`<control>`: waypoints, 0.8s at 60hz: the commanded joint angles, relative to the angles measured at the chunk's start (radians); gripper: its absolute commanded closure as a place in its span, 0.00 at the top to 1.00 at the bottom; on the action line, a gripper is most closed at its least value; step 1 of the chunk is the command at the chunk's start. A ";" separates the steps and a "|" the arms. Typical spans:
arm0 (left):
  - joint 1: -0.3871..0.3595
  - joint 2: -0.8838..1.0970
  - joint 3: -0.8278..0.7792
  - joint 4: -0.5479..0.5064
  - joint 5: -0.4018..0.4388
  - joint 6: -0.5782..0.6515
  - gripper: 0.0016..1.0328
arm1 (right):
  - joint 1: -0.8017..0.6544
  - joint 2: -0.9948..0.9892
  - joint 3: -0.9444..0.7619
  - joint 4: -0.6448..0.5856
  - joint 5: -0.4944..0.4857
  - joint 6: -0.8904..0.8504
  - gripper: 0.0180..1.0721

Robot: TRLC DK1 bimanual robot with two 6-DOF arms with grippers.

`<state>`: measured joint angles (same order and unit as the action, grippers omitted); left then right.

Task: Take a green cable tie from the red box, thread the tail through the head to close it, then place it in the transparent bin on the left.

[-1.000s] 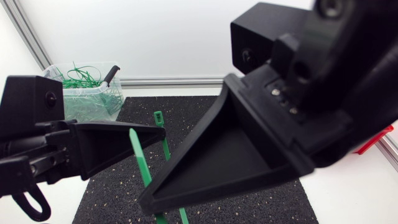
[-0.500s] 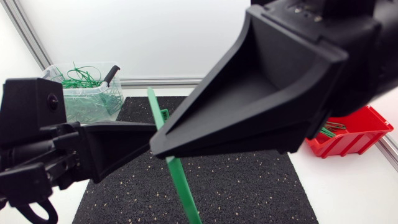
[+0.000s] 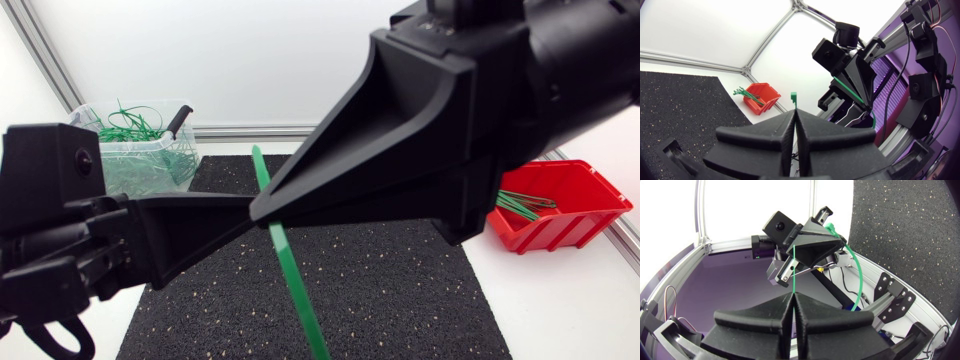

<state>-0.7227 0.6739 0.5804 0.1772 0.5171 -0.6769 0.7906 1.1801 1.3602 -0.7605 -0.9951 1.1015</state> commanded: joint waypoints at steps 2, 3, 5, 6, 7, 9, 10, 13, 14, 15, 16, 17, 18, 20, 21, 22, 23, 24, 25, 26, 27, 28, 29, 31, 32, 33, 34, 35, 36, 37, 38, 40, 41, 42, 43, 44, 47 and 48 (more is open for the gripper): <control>-0.009 -0.013 -0.011 0.024 -0.011 0.019 0.03 | -0.002 -0.016 -0.019 0.007 -0.011 0.063 0.05; -0.011 -0.013 -0.011 0.025 -0.012 0.020 0.03 | -0.004 -0.016 -0.021 0.007 -0.013 0.064 0.05; -0.012 -0.013 -0.013 0.031 -0.020 0.023 0.03 | -0.004 -0.016 -0.024 0.012 -0.017 0.067 0.05; -0.012 -0.013 -0.013 0.033 -0.022 0.025 0.03 | -0.004 -0.016 -0.027 0.015 -0.019 0.070 0.05; -0.012 -0.013 -0.014 0.034 -0.025 0.028 0.03 | -0.004 -0.016 -0.029 0.016 -0.019 0.074 0.05; -0.015 -0.014 -0.013 0.038 -0.026 0.031 0.03 | -0.004 -0.016 -0.033 0.023 -0.023 0.078 0.05; -0.015 -0.013 -0.013 0.039 -0.026 0.036 0.03 | -0.004 -0.016 -0.035 0.024 -0.025 0.081 0.05; -0.015 -0.013 -0.011 0.041 -0.031 0.046 0.03 | -0.002 -0.014 -0.035 0.026 -0.027 0.083 0.05; -0.015 -0.013 -0.011 0.042 -0.032 0.051 0.03 | -0.002 -0.014 -0.035 0.026 -0.027 0.084 0.05; -0.015 -0.013 -0.011 0.044 -0.035 0.054 0.03 | -0.002 -0.013 -0.035 0.026 -0.027 0.084 0.05; -0.015 -0.013 -0.011 0.045 -0.038 0.057 0.03 | -0.002 -0.013 -0.035 0.026 -0.027 0.084 0.05; -0.015 -0.014 -0.011 0.048 -0.040 0.059 0.03 | -0.002 -0.011 -0.036 0.026 -0.028 0.086 0.05; -0.015 -0.014 -0.010 0.051 -0.043 0.059 0.03 | -0.002 -0.008 -0.036 0.026 -0.028 0.086 0.05; -0.015 -0.014 -0.010 0.054 -0.046 0.059 0.03 | -0.002 -0.005 -0.036 0.023 -0.028 0.087 0.05; -0.015 -0.014 -0.010 0.054 -0.046 0.059 0.03 | -0.002 -0.004 -0.036 0.023 -0.030 0.089 0.05; -0.015 -0.016 -0.010 0.054 -0.048 0.060 0.03 | -0.002 -0.004 -0.036 0.023 -0.030 0.089 0.05; -0.015 -0.016 -0.010 0.054 -0.048 0.062 0.03 | -0.002 -0.002 -0.036 0.023 -0.030 0.089 0.05; -0.017 -0.017 -0.010 0.054 -0.052 0.066 0.03 | -0.002 0.000 -0.036 0.023 -0.030 0.089 0.05; -0.018 -0.017 -0.010 0.054 -0.054 0.066 0.03 | -0.002 0.000 -0.036 0.023 -0.030 0.089 0.05; -0.020 -0.017 -0.008 0.054 -0.054 0.068 0.03 | -0.002 0.001 -0.036 0.023 -0.030 0.089 0.05; -0.023 -0.017 -0.008 0.054 -0.057 0.068 0.03 | -0.002 0.001 -0.036 0.023 -0.030 0.089 0.05; -0.026 -0.017 -0.007 0.054 -0.058 0.071 0.03 | -0.002 0.003 -0.038 0.023 -0.030 0.089 0.05; -0.027 -0.019 -0.007 0.054 -0.061 0.073 0.03 | -0.002 0.004 -0.039 0.023 -0.030 0.089 0.05; -0.034 -0.019 -0.005 0.056 -0.075 0.080 0.03 | -0.002 0.006 -0.042 0.024 -0.031 0.090 0.05; -0.038 -0.019 -0.005 0.056 -0.081 0.083 0.03 | -0.002 0.007 -0.044 0.024 -0.031 0.089 0.05; -0.041 -0.019 -0.005 0.056 -0.083 0.085 0.03 | -0.002 0.007 -0.046 0.024 -0.031 0.090 0.05; -0.043 -0.019 -0.004 0.056 -0.085 0.085 0.03 | -0.002 0.010 -0.047 0.024 -0.031 0.090 0.05; -0.044 -0.019 -0.004 0.056 -0.088 0.086 0.03 | -0.002 0.012 -0.049 0.024 -0.033 0.092 0.05; -0.044 -0.019 -0.004 0.056 -0.088 0.086 0.03 | -0.002 0.013 -0.049 0.026 -0.034 0.093 0.05; -0.046 -0.019 -0.002 0.059 -0.089 0.086 0.03 | -0.002 0.015 -0.050 0.027 -0.034 0.095 0.05; -0.047 -0.019 -0.002 0.059 -0.091 0.086 0.03 | -0.002 0.016 -0.049 0.027 -0.034 0.095 0.05; -0.053 -0.019 -0.002 0.059 -0.097 0.086 0.03 | -0.002 0.018 -0.049 0.027 -0.034 0.095 0.05; -0.060 -0.019 -0.002 0.059 -0.104 0.092 0.03 | -0.002 0.016 -0.049 0.027 -0.034 0.095 0.05; -0.063 -0.019 -0.002 0.059 -0.109 0.097 0.03 | -0.002 0.016 -0.049 0.027 -0.034 0.095 0.05; -0.069 -0.019 -0.002 0.058 -0.117 0.103 0.03 | -0.002 0.016 -0.050 0.027 -0.034 0.095 0.05; -0.072 -0.019 -0.002 0.058 -0.120 0.105 0.03 | -0.002 0.016 -0.050 0.027 -0.034 0.095 0.05; -0.084 -0.019 -0.001 0.059 -0.134 0.112 0.03 | -0.002 0.016 -0.053 0.030 -0.034 0.095 0.05; -0.087 -0.019 -0.001 0.058 -0.137 0.115 0.03 | -0.004 0.016 -0.055 0.030 -0.034 0.095 0.05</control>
<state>-0.7914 0.6662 0.5804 0.2180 0.3939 -0.5892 0.7906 1.1854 1.3262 -0.7357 -1.0222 1.1637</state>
